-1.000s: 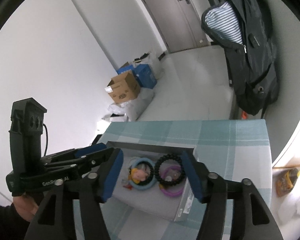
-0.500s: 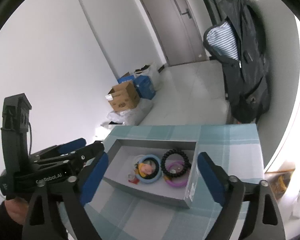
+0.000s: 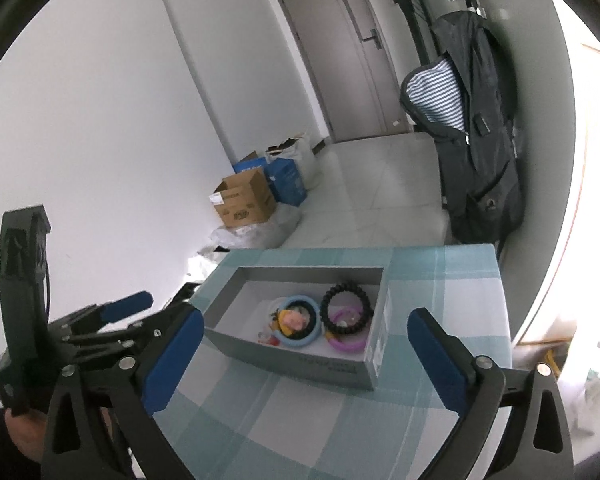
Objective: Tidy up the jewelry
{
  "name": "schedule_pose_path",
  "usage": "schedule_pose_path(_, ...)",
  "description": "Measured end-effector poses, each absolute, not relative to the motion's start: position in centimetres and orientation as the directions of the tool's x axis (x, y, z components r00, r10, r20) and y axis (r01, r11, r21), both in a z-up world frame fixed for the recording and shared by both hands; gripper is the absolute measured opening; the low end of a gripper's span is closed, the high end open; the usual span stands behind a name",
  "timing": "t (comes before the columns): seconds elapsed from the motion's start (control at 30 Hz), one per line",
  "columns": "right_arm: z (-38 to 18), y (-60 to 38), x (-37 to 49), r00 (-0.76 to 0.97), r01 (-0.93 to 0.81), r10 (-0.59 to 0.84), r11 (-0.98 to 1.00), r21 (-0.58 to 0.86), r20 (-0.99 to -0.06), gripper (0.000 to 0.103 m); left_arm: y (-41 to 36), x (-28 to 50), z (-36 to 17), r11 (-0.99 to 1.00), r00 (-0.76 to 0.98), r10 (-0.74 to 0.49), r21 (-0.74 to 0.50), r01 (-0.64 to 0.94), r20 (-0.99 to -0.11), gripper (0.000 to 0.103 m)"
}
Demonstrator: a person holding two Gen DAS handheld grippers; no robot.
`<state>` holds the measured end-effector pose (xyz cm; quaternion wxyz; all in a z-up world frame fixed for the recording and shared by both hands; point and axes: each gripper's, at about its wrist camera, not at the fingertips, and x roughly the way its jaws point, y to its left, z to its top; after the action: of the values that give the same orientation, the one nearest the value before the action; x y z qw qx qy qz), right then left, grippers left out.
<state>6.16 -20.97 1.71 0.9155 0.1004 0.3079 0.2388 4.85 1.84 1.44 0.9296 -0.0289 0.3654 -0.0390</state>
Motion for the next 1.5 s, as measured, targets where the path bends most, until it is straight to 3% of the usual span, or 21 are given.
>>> schedule_pose_path(0.27,1.65,-20.75,5.51,0.701,-0.378,0.489,0.872,0.311,-0.519,0.103,1.75,4.09,1.83,0.998,0.765,-0.061,-0.053,0.036,-0.641,0.08)
schedule_pose_path(1.5,0.95,-20.25,5.47,0.696,-0.363,0.466,0.885,0.291,-0.547,0.103,1.82,4.3,1.16,0.996,0.742,-0.089,-0.067,0.06,-0.665,0.08)
